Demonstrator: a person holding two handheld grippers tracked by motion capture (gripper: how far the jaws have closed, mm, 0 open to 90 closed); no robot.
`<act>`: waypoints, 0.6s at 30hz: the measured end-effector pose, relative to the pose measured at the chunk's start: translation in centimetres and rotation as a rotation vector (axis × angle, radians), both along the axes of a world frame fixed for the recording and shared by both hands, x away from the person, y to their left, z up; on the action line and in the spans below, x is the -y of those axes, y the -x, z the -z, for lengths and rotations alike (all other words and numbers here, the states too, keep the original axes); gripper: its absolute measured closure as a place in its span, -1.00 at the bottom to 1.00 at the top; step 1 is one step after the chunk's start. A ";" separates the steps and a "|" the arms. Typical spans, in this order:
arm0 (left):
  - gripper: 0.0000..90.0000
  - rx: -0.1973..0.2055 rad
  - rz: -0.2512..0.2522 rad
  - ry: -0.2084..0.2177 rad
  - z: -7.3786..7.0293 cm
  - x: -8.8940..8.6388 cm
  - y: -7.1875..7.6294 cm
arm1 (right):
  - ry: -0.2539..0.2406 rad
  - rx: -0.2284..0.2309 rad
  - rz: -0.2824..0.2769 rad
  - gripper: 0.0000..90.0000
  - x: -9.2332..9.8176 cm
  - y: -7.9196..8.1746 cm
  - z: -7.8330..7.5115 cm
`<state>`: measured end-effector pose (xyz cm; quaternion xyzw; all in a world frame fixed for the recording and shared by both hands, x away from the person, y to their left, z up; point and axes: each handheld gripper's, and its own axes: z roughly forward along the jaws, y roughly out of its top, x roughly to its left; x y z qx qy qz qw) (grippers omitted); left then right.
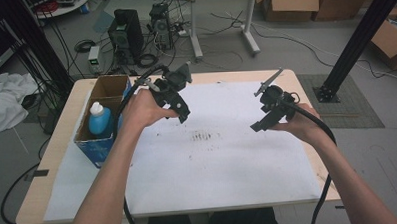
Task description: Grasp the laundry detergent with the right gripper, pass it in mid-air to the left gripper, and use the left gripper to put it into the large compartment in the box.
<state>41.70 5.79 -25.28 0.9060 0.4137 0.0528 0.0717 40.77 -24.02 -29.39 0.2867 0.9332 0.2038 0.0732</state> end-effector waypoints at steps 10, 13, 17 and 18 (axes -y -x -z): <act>-0.65 -0.017 0.010 0.002 1.2 0.3 0.1 | 0.008 0.000 0.002 -0.64 0.0 0.0 0.2; -0.65 -0.022 0.017 -0.006 1.5 0.4 0.1 | 0.007 -0.003 -0.003 -0.64 -0.1 0.0 0.3; -0.65 -0.025 0.014 0.004 1.7 0.4 0.2 | 0.006 -0.004 0.000 -0.63 -0.1 0.0 0.2; -0.65 -0.026 0.015 0.003 1.7 0.4 0.2 | 0.006 0.001 -0.005 -0.63 -0.1 -0.1 0.2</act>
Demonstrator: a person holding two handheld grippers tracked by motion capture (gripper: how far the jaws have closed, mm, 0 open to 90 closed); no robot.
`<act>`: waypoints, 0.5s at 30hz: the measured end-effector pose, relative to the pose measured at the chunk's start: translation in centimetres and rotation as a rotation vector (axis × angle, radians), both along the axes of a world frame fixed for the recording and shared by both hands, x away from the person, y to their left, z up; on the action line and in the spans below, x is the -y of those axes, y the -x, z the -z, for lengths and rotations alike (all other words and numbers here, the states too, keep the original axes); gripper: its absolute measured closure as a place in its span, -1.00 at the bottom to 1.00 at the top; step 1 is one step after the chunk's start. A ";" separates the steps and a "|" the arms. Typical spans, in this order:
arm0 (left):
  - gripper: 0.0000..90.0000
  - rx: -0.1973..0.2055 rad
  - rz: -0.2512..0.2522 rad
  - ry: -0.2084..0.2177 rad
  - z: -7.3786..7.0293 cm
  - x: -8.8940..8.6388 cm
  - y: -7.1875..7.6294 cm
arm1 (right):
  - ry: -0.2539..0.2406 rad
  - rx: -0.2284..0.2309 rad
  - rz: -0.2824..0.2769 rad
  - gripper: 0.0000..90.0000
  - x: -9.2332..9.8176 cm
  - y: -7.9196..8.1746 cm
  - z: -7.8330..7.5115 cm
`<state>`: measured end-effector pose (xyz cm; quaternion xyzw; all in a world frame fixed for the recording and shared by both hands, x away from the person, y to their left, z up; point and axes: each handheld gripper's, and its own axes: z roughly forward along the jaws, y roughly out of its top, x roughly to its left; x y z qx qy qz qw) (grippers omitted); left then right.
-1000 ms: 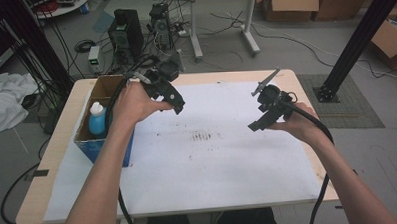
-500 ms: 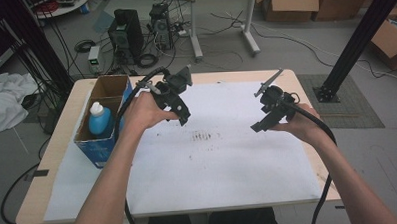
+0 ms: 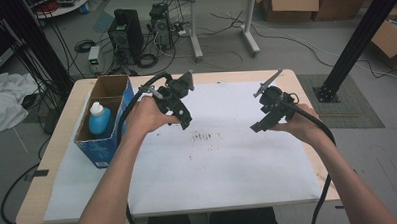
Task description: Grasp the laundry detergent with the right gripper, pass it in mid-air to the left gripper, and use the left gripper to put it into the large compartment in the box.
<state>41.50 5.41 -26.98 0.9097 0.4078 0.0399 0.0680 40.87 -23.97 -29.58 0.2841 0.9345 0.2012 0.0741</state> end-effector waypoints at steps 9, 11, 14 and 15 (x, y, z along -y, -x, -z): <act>-0.65 -0.003 0.005 0.006 0.1 0.1 0.0 | -0.002 0.008 -0.006 -0.63 0.0 0.0 -0.2; -0.65 -0.002 0.006 0.008 0.1 0.2 0.0 | -0.001 0.008 -0.003 -0.63 0.0 0.1 -0.2; -0.65 -0.002 0.008 0.010 0.1 0.2 0.1 | 0.000 0.009 -0.004 -0.63 -0.1 0.1 -0.2; -0.65 -0.003 0.009 0.010 0.0 0.2 0.1 | 0.000 0.009 -0.004 -0.63 -0.1 0.1 -0.2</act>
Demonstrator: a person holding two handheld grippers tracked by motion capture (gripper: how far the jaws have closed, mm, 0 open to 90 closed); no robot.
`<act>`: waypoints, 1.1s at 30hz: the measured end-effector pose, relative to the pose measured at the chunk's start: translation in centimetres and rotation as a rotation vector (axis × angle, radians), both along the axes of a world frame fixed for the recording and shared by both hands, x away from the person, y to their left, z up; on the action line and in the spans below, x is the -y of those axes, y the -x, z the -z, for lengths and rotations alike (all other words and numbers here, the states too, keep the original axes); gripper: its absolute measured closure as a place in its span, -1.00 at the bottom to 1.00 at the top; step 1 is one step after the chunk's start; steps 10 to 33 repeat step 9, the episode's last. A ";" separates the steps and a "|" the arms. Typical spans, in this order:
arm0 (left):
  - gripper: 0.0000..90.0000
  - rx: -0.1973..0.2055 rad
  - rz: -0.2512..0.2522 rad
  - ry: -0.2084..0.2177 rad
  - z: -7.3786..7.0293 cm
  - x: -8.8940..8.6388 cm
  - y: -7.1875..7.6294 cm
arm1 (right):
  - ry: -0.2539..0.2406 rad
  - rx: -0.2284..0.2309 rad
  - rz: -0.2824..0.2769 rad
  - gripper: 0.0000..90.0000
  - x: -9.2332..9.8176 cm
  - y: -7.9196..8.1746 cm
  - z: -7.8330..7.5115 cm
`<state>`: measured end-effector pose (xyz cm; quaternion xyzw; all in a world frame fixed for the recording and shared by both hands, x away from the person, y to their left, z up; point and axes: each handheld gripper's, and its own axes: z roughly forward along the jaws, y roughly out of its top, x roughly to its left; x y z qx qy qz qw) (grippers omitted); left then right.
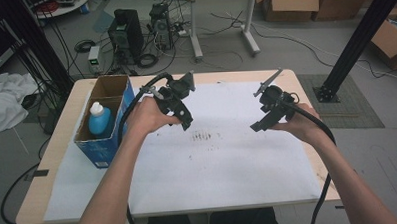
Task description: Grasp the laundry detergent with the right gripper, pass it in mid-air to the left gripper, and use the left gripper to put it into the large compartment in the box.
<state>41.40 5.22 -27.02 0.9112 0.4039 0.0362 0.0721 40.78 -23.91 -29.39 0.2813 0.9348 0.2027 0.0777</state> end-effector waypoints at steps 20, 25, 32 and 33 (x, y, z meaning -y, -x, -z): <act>-0.65 0.005 0.003 0.006 -0.1 -0.1 0.4 | 0.001 0.005 -0.004 -0.63 -0.1 0.0 -0.2; -0.65 0.005 0.003 0.006 -0.1 -0.1 0.4 | 0.001 0.005 -0.004 -0.63 -0.1 0.0 -0.2; -0.65 0.005 0.003 0.006 -0.1 -0.1 0.4 | 0.001 0.005 -0.004 -0.63 -0.1 0.0 -0.2; -0.65 0.005 0.003 0.006 -0.1 -0.1 0.4 | 0.001 0.005 -0.004 -0.63 -0.1 0.0 -0.2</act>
